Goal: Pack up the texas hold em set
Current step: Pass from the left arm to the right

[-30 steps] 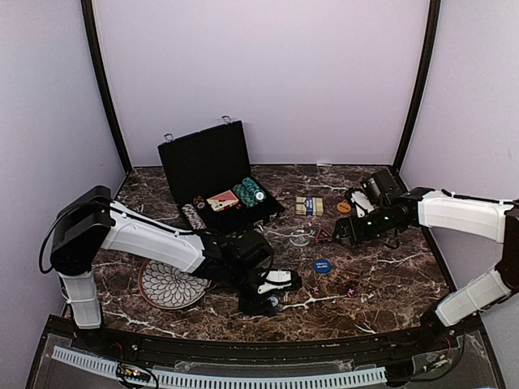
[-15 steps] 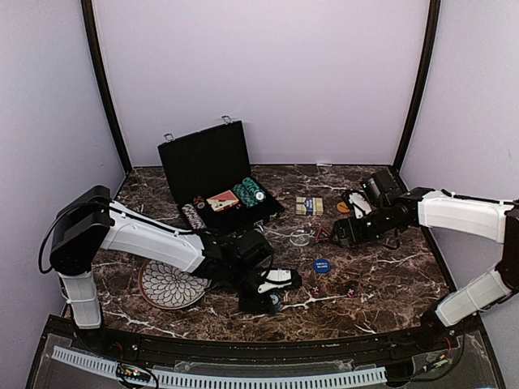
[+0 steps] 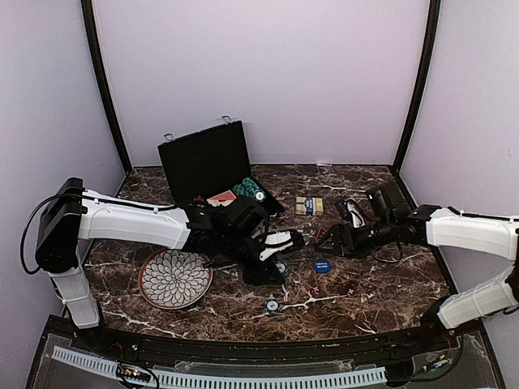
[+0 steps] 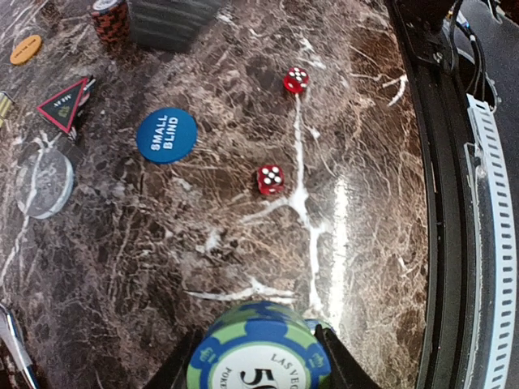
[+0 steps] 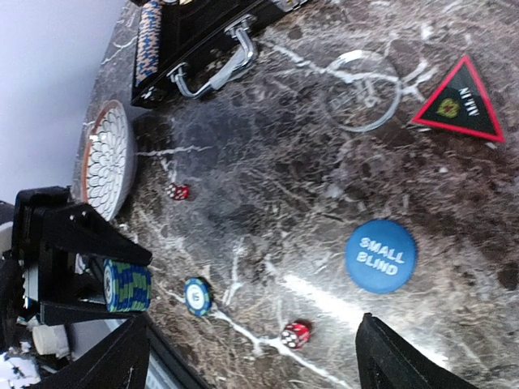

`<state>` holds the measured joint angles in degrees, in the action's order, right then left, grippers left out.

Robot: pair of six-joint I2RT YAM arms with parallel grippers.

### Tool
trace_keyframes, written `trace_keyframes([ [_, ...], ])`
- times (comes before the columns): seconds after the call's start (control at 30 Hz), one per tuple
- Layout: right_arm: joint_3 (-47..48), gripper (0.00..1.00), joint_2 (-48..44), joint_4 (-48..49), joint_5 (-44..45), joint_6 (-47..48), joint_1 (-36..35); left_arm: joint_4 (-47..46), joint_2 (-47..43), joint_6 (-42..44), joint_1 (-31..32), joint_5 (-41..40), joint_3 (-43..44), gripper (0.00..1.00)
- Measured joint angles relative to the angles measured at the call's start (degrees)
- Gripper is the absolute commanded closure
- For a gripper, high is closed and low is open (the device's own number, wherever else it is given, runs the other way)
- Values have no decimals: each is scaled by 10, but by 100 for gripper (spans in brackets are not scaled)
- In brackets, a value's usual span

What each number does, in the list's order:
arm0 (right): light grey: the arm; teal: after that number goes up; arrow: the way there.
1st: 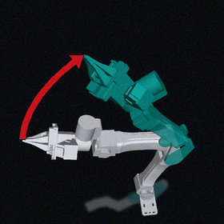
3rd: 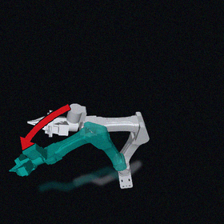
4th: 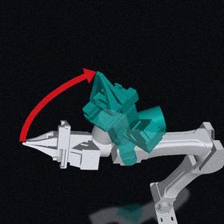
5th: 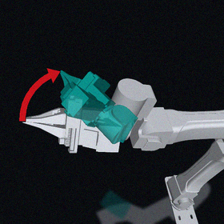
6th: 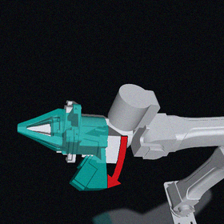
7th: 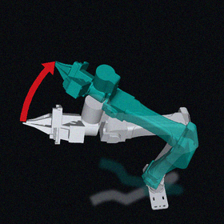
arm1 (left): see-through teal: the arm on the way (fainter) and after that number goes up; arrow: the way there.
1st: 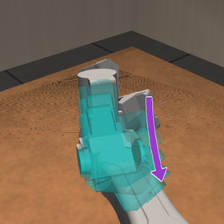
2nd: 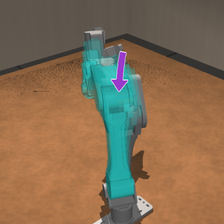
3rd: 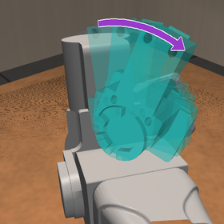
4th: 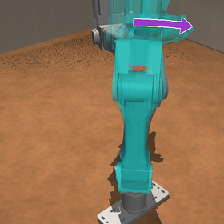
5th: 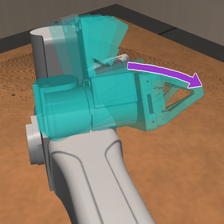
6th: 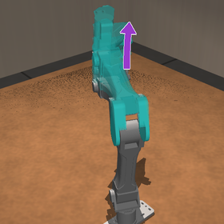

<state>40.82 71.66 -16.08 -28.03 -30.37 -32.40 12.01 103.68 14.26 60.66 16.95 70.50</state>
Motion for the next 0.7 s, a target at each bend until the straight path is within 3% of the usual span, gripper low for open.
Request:
trace_keyframes([
  [0.27, -50, 14, 2, 146, -82, -128, -34, 19, -4, -26, -17, -11, 18, 87],
  [0.7, -68, 21, 90, 349, -106, -262, -90, 36, -6, -40, -17, -16, 28, 88],
])
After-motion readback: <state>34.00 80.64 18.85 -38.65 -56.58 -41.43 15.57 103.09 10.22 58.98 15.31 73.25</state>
